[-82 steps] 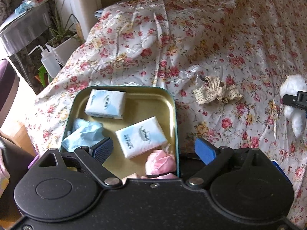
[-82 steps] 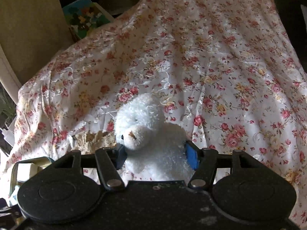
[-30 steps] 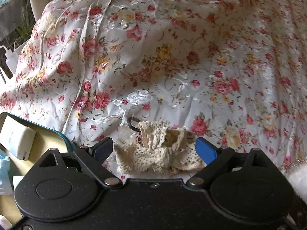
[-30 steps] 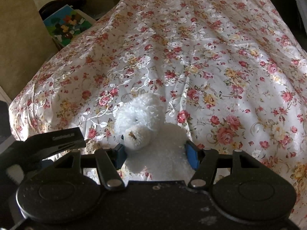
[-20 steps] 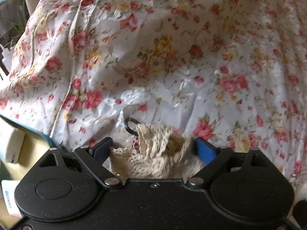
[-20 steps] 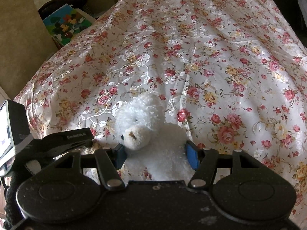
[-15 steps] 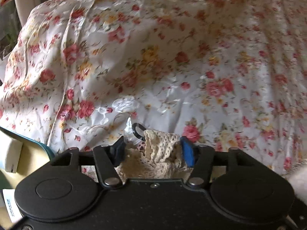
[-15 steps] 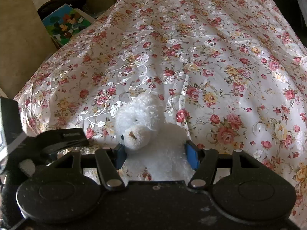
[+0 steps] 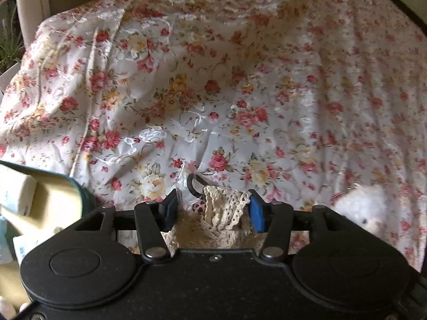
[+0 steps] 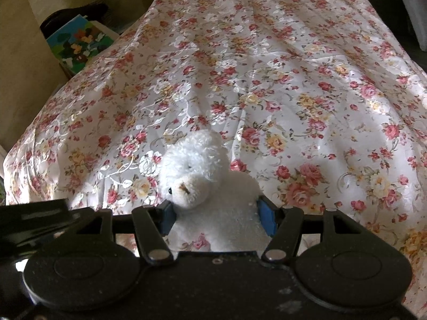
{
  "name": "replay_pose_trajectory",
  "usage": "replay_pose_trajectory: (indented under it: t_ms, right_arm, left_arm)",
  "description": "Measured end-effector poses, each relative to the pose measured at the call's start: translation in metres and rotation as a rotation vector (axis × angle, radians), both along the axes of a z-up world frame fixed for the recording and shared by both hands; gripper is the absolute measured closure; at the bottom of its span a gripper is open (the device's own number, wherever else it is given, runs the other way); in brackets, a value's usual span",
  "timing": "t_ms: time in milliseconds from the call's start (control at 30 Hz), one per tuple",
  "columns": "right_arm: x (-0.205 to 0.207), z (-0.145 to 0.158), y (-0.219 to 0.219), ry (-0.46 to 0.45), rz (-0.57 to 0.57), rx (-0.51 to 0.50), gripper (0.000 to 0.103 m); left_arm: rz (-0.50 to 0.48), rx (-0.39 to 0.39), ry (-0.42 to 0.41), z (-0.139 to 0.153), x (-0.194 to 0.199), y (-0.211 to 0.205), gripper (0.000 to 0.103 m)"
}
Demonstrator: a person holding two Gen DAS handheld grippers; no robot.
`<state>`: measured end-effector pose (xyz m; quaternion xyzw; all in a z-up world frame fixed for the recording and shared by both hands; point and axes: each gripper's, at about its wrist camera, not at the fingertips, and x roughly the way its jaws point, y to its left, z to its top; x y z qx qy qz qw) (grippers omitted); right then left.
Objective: Organize soft objects
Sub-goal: 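Carry the lace bow and bear into the gold tray and release both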
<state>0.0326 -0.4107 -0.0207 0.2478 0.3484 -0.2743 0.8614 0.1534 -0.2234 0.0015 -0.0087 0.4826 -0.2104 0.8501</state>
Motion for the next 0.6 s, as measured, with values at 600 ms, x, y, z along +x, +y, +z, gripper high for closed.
replay_pose_trajectory:
  t_ms: [600]
  right_arm:
    - [0.003, 0.002, 0.014, 0.028, 0.025, -0.055, 0.041]
  left_arm:
    - [0.114, -0.057, -0.05, 0.062, -0.054, 0.128, 0.052]
